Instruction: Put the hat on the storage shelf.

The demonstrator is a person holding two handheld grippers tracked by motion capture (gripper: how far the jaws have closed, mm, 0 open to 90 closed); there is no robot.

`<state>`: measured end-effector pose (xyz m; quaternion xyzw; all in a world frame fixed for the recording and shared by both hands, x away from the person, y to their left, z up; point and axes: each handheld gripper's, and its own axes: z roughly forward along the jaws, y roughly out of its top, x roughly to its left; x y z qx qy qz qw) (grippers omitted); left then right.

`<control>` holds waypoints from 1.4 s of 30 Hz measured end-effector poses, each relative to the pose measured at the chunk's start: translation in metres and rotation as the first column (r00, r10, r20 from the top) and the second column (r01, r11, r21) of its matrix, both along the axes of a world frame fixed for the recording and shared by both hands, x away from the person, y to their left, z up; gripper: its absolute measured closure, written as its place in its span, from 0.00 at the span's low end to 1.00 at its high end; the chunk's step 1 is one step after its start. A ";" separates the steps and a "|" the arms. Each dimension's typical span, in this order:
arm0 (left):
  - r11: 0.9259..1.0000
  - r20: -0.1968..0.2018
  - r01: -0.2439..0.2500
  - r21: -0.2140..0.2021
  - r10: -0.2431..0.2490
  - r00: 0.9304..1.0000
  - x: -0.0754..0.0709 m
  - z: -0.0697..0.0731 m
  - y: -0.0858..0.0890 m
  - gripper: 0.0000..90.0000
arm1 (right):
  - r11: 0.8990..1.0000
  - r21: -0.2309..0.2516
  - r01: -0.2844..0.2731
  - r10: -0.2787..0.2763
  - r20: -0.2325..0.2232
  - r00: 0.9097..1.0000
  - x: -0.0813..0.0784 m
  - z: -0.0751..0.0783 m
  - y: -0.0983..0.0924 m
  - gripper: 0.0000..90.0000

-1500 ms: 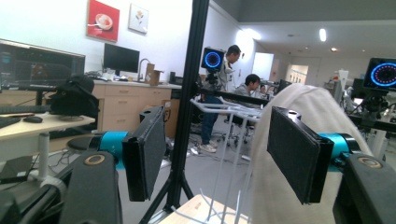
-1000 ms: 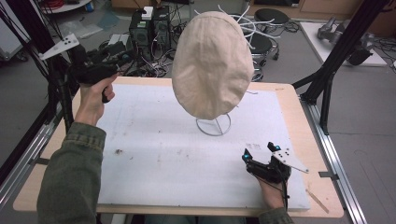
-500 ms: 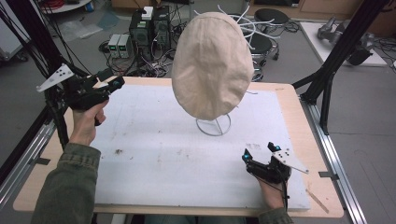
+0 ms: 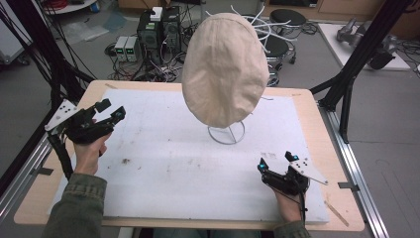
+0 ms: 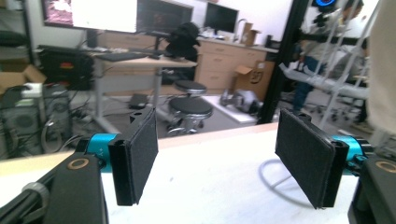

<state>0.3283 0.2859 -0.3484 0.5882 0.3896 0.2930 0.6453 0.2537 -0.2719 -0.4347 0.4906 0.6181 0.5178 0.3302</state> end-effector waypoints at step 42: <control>0.923 -0.055 -0.380 0.065 0.383 0.922 -0.072 -0.077 0.022 0.25 | 0.995 -0.002 0.097 -0.097 0.028 0.995 -0.007 0.003 -0.005 0.05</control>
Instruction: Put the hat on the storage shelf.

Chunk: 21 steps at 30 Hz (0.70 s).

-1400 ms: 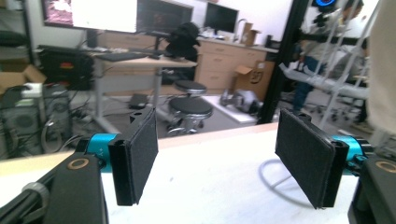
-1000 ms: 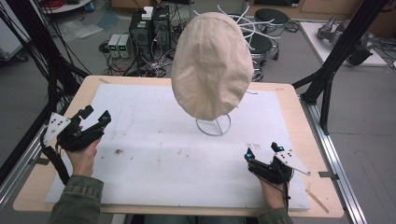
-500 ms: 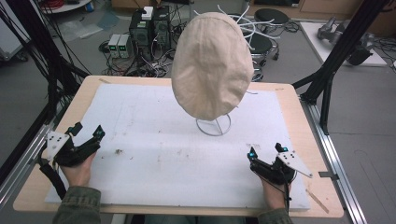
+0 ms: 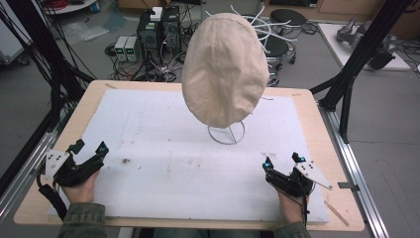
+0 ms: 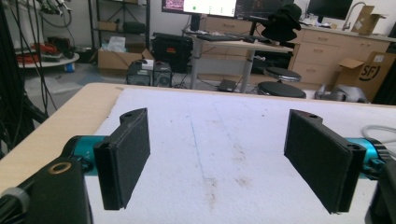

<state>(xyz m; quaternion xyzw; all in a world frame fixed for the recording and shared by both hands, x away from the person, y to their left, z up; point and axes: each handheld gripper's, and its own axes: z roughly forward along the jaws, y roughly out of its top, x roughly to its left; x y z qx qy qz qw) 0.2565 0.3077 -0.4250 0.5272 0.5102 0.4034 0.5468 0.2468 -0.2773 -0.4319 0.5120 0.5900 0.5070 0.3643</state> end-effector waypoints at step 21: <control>1.000 -0.015 0.019 0.013 -0.019 1.000 0.003 -0.003 0.001 0.27 | 1.000 0.022 -0.006 0.006 -0.017 1.000 -0.001 -0.001 0.000 0.05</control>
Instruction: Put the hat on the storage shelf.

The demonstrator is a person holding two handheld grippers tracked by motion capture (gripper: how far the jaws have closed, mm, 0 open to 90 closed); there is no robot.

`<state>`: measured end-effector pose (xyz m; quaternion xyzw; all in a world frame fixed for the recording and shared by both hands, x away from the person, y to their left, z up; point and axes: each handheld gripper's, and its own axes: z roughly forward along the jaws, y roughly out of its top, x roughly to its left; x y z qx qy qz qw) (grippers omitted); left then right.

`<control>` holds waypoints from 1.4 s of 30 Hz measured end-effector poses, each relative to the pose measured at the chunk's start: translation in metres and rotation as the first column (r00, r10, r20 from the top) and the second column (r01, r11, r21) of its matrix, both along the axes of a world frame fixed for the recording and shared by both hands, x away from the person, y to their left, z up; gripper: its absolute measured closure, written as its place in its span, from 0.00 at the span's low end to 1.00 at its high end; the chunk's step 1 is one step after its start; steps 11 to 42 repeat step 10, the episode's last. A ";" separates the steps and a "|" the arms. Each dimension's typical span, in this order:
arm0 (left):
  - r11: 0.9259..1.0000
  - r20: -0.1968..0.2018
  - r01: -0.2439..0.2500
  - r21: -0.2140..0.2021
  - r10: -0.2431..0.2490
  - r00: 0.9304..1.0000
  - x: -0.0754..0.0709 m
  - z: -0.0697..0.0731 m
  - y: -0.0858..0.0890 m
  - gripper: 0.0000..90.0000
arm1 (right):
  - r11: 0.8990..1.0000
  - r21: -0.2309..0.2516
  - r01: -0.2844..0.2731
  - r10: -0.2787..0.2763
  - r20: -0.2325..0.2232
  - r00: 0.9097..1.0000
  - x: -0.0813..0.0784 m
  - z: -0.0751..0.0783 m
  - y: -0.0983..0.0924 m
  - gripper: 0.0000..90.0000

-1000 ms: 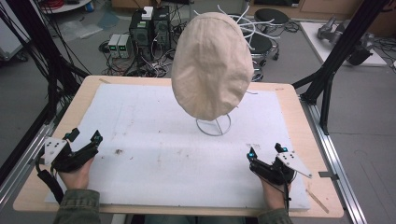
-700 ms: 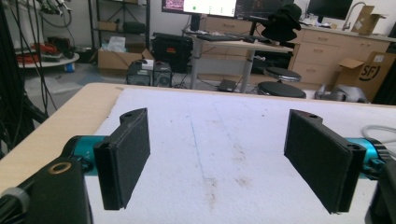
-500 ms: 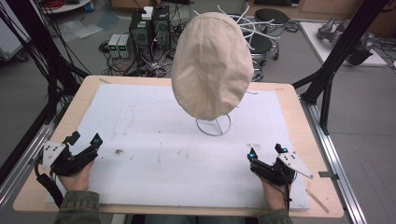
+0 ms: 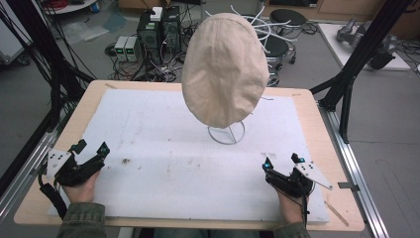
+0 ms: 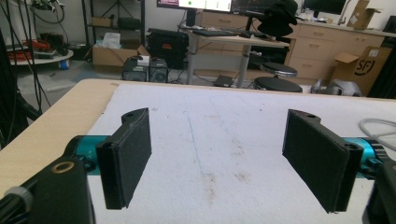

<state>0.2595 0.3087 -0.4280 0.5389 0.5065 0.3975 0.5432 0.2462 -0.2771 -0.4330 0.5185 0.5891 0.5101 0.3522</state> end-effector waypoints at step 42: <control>1.000 -0.001 0.009 -0.010 -0.009 1.000 0.001 -0.001 0.000 0.27 | 1.000 0.000 -0.010 0.010 -0.007 1.000 0.002 -0.001 0.000 0.05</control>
